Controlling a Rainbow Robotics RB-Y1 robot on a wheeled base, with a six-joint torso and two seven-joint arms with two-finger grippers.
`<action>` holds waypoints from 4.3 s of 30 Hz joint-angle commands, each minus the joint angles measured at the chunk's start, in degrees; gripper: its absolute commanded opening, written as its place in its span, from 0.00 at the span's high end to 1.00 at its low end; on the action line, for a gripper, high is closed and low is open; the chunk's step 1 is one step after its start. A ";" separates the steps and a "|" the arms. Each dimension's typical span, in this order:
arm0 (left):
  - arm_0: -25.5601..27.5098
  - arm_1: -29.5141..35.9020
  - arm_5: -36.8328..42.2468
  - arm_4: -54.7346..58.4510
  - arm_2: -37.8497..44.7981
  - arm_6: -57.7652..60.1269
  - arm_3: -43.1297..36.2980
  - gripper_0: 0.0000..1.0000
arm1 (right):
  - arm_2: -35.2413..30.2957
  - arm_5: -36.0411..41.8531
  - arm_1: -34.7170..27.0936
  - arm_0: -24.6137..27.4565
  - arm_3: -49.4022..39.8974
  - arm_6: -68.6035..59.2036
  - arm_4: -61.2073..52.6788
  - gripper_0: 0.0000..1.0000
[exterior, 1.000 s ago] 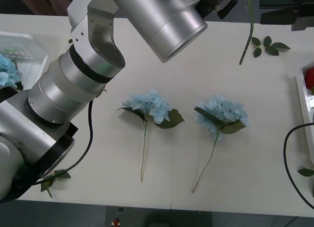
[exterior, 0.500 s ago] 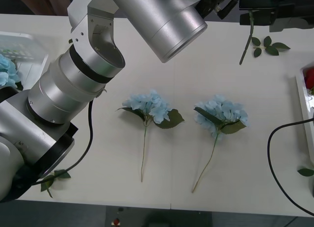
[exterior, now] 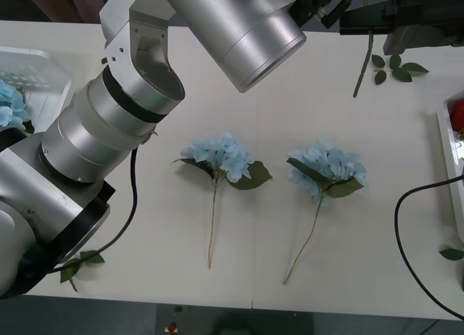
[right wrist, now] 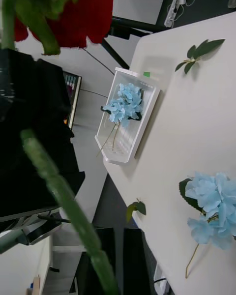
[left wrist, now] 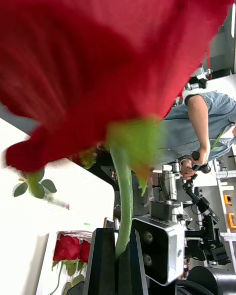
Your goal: Put the red flowers into the right box and the blue flowers into the left box
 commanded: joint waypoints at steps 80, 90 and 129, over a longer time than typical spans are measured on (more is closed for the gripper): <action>25.68 10.25 44.28 38.05 20.20 -62.64 -21.69 0.00 | -15.20 -2.07 -28.14 31.40 -1.29 1.93 45.24 1.00; 29.55 13.86 44.89 30.76 12.29 -62.11 -20.81 0.00 | -10.98 -12.61 -26.47 37.82 -1.29 2.37 45.77 1.00; 25.50 9.37 28.37 12.48 -12.14 -61.67 3.44 0.00 | -11.25 -10.94 -18.38 37.20 -12.80 5.97 47.35 0.00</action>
